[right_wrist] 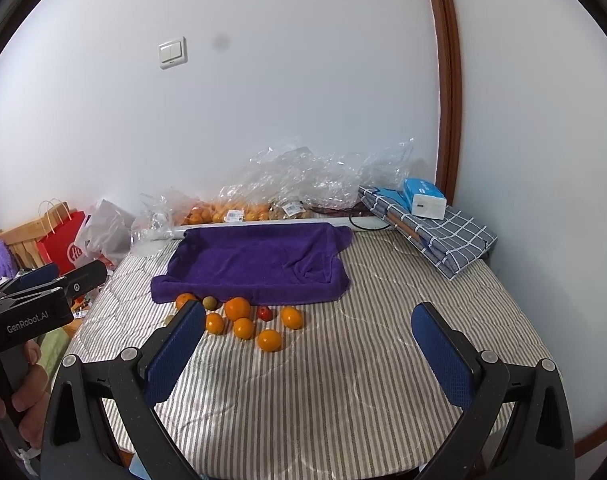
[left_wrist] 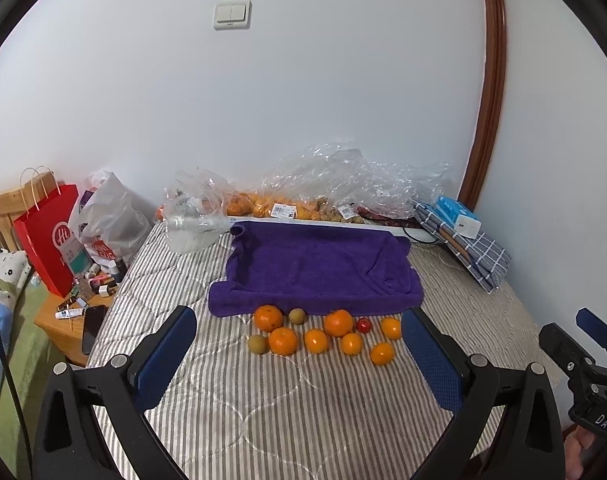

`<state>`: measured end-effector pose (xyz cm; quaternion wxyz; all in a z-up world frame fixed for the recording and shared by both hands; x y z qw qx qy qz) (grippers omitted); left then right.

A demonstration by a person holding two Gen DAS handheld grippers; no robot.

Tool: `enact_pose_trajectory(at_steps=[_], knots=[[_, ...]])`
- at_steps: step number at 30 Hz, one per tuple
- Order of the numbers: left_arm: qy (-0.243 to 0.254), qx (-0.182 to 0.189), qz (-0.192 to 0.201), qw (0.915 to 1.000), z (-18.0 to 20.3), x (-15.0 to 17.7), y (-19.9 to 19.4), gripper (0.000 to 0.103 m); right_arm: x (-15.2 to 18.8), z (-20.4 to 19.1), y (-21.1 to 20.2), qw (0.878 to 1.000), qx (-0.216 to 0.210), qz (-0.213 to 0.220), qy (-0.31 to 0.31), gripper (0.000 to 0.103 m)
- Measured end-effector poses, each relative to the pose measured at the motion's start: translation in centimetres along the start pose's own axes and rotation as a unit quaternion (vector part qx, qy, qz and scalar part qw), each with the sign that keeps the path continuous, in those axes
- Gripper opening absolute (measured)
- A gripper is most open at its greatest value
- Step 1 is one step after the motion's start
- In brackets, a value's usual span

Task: Organize fruits

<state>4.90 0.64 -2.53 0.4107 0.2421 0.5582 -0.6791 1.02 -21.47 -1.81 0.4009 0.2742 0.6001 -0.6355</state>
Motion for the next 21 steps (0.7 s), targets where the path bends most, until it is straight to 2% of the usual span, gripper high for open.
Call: enact_pose_trajectory(at_steps=[5, 8, 14, 17, 19, 21], knots=[[-0.008, -0.024, -0.006, 0.9997, -1.6, 0.3, 2.8, 0.103, 0.2, -0.3, 2.2, 1.0, 0.019, -0.005, -0.023, 0.102], [-0.022, -0.028, -0.017, 0.9992, -3.1, 0.7, 4.7, 0.103, 0.7, -0.3, 4.7, 0.999, 0.007, -0.019, -0.025, 0.102], [-0.014, -0.047, -0.067, 0.9966, -5.8, 2.2, 9.2, 0.1, 3.2, -0.9, 10.3, 0.997, -0.038, -0.073, -0.013, 0.087], [-0.015, -0.054, -0.073, 0.9958, -7.1, 2.9, 10.6, 0.099, 4.9, -1.8, 13.5, 0.994, -0.059, -0.096, -0.003, 0.084], [-0.016, -0.058, -0.083, 0.9947, -8.1, 3.7, 11.8, 0.099, 5.7, -2.7, 15.1, 0.993, -0.067, -0.1, -0.006, 0.075], [-0.016, -0.056, -0.095, 0.9938, -9.0, 4.4, 12.9, 0.098, 6.6, -3.8, 17.0, 0.99, -0.078, -0.114, -0.017, 0.072]])
Point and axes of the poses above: each gripper's, at about its wrist camera, not at the fingertips, and y roughly the way its jaws point, z to its right, x to its underside, the point moved 4 cm from there along y, roughly the way its jaws point, and after that the axes turned 13 degrees about -y, right-handed, at the moved point
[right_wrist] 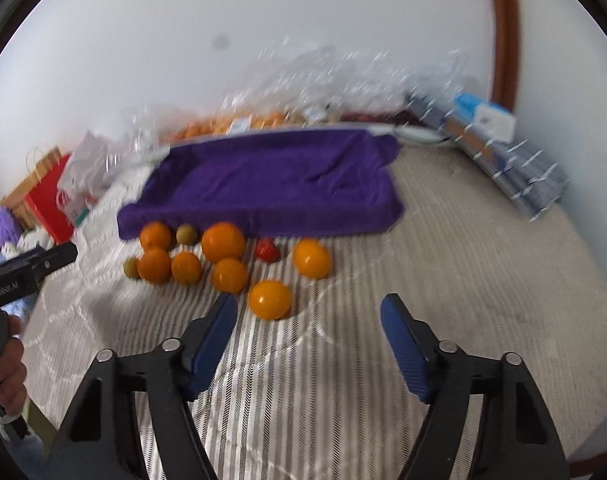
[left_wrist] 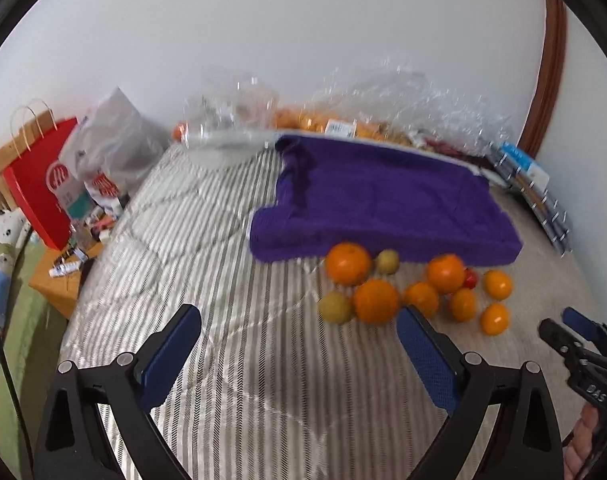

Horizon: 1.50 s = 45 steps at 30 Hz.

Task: Organize fruits
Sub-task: 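Grasp an orange with the right gripper while the left gripper grasps a small green fruit, then lift both held fruits and carry them over the purple towel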

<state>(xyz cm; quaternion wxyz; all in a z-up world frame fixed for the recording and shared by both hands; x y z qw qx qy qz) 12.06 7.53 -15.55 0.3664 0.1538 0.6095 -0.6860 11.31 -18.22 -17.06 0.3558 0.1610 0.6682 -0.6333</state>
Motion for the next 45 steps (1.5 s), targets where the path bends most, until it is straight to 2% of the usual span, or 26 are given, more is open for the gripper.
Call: enact_pose_trajectory(at_steps=[4, 8, 11, 13, 15, 20, 23, 26, 28, 38, 43, 45], knots=[[0.007, -0.01, -0.011, 0.9999, -1.2, 0.8, 1.8, 0.095, 0.5, -1.3, 3.9, 0.999, -0.009, -0.031, -0.013, 0.061], [0.008, 0.0, -0.023, 0.9997, -1.9, 1.3, 2.8, 0.095, 0.6, -2.0, 6.3, 0.999, -0.014, -0.051, -0.013, 0.057], [0.009, 0.012, -0.035, 0.9993, -1.7, 1.6, 3.7, 0.089, 0.5, -2.2, 6.7, 0.999, -0.012, -0.048, -0.013, 0.051], [0.015, 0.024, -0.043, 0.9987, -1.0, 1.8, 4.4, 0.085, 0.3, -2.3, 6.7, 0.999, -0.013, -0.046, -0.019, 0.04], [0.021, 0.031, -0.047, 0.9982, -0.3, 1.8, 5.0, 0.084, 0.3, -2.3, 6.7, 0.999, -0.014, -0.041, -0.024, 0.036], [0.036, 0.032, -0.057, 0.9972, 0.9, 1.9, 6.9, 0.068, 0.7, -1.1, 5.8, 0.999, 0.001, -0.032, -0.024, 0.036], [0.04, 0.036, -0.047, 0.9974, 1.2, 1.7, 7.4, 0.059, 1.3, 0.0, 5.1, 1.0, 0.001, -0.025, -0.017, 0.036], [0.037, 0.052, -0.047, 0.9968, 1.3, 1.4, 7.6, 0.045, 1.5, 1.1, 4.9, 1.0, -0.008, -0.018, 0.006, 0.036], [0.037, 0.07, -0.052, 0.9955, 1.6, 1.4, 7.7, 0.027, 1.4, 1.4, 5.0, 1.0, -0.007, -0.015, 0.017, 0.036], [0.005, 0.081, -0.054, 0.9952, 0.3, 1.1, 7.7, 0.027, 1.3, 1.6, 4.9, 1.0, -0.008, -0.005, 0.021, 0.036], [-0.039, 0.132, -0.063, 0.9885, -0.8, 0.9, 7.8, 0.027, 1.4, 1.6, 4.3, 0.999, -0.019, 0.012, 0.023, 0.036], [-0.061, 0.151, -0.057, 0.985, -1.5, 0.7, 7.6, 0.027, 1.5, 1.7, 4.1, 1.0, -0.01, 0.015, 0.023, 0.036]])
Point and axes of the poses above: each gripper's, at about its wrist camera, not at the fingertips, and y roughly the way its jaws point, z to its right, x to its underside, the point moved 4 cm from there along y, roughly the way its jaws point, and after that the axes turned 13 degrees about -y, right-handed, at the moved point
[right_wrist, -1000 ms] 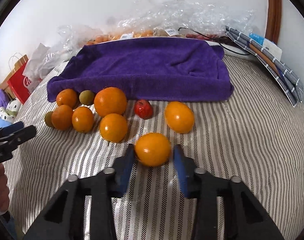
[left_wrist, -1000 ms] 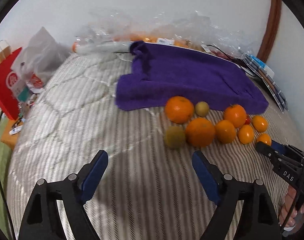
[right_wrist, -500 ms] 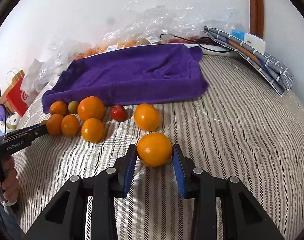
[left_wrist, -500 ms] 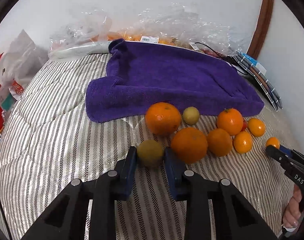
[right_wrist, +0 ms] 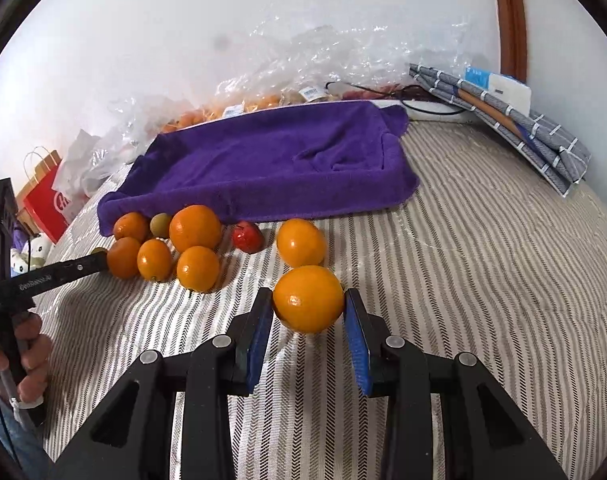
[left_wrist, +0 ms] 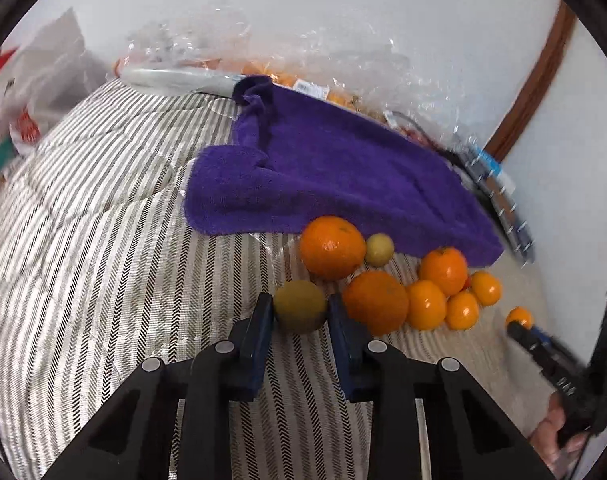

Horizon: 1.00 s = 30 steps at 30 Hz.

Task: Organize fruits
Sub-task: 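Lift both held fruits and carry them over the purple towel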

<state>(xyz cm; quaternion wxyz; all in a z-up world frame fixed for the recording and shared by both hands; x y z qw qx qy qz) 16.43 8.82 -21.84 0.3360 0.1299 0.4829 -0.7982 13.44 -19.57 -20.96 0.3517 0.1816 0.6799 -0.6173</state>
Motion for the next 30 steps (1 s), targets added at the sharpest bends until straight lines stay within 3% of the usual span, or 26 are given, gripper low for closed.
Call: enact_pose_trajectory(at_steps=[8, 19, 25, 30], knots=[[0.055, 0.019, 0.037, 0.9976, 2.2, 0.6, -1.5, 0.027, 0.0, -1.0, -0.7, 0.999, -0.01, 0.019, -0.027, 0.036], [0.044, 0.035, 0.059, 0.9967, 2.0, 0.0, -2.2, 0.026, 0.0, -0.9, -1.6, 0.999, -0.015, 0.035, -0.025, 0.036], [0.036, 0.006, 0.087, 0.9955, 1.9, -0.1, -3.9, 0.026, -0.6, -0.4, -2.2, 0.999, -0.01, 0.03, -0.027, 0.036], [0.046, -0.006, 0.107, 0.9932, 3.5, -1.7, -6.6, 0.026, -3.7, 0.1, -3.2, 0.998, 0.004, 0.046, -0.032, 0.036]])
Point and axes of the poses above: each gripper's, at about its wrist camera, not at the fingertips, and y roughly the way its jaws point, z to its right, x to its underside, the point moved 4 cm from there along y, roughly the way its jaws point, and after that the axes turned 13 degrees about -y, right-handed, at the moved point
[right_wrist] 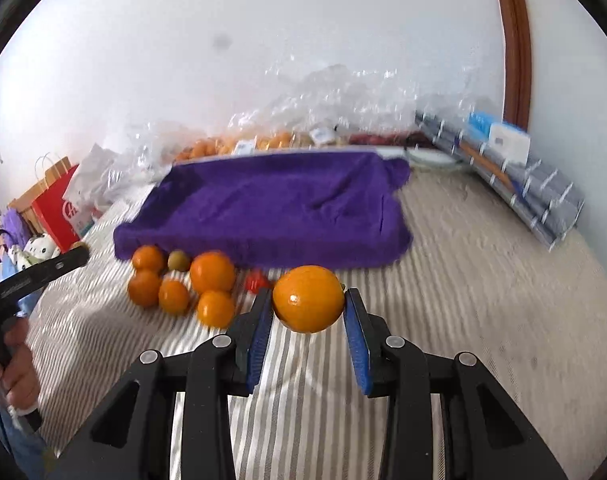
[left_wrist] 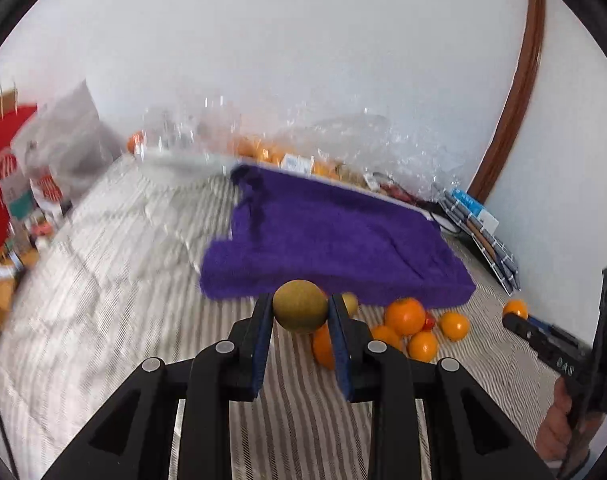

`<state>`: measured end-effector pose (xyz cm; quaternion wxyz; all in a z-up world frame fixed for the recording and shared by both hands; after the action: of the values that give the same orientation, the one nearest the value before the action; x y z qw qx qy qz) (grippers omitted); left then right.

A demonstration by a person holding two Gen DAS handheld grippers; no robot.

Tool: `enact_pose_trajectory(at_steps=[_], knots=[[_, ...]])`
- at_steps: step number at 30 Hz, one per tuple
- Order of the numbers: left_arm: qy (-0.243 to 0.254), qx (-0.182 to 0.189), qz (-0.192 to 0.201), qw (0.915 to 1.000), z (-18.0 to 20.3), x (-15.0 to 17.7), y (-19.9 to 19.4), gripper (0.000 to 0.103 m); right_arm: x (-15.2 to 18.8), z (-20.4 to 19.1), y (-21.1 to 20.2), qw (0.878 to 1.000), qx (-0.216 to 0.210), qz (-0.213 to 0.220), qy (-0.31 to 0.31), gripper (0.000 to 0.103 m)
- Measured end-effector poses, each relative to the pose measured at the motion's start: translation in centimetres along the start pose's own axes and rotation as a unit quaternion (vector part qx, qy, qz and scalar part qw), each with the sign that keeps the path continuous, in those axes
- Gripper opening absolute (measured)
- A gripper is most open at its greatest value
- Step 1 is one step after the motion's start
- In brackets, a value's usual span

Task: Organize fruits
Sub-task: 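Lift both held fruits and carry them over the purple towel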

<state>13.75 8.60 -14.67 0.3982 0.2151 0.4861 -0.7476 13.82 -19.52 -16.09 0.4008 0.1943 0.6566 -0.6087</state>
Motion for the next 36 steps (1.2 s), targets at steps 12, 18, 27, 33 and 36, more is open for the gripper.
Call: enact_pose_trajectory(at_steps=[12, 18, 27, 33, 36], knots=[[-0.016, -0.02, 0.043, 0.9988, 2.0, -9.0, 0.4, 0.026, -10.2, 3.2, 1.7, 0.999, 0.012, 0.042, 0.01, 0.036], [-0.024, -0.017, 0.051, 0.9983, 2.7, -12.0, 3.5, 0.027, -13.4, 4.9, 3.7, 0.998, 0.014, 0.054, 0.017, 0.036], [-0.053, -0.006, 0.032, 0.9981, 3.8, -14.4, 10.0, 0.027, -15.4, 6.3, 8.3, 0.998, 0.01, 0.05, 0.029, 0.036], [-0.048, -0.02, -0.019, 0.9985, 3.8, -12.8, 15.7, 0.027, -13.2, 7.0, 14.1, 0.999, -0.003, -0.002, 0.033, 0.036], [-0.03, -0.036, -0.055, 0.9974, 3.6, -10.9, 18.0, 0.027, -11.8, 7.0, 16.6, 0.999, -0.01, -0.039, 0.032, 0.036]])
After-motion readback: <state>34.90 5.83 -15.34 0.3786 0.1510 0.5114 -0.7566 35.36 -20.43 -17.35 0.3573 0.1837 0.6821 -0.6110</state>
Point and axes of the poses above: each gripper's, at about its wrist camera, not at the fingertips, and y roughly the way its jaws point, z to its right, x to its underside, the point moved 4 cm from there along y, roughly the way its jaws point, and after that the axes turned 13 degrees about -y, right-handed, at the moved point
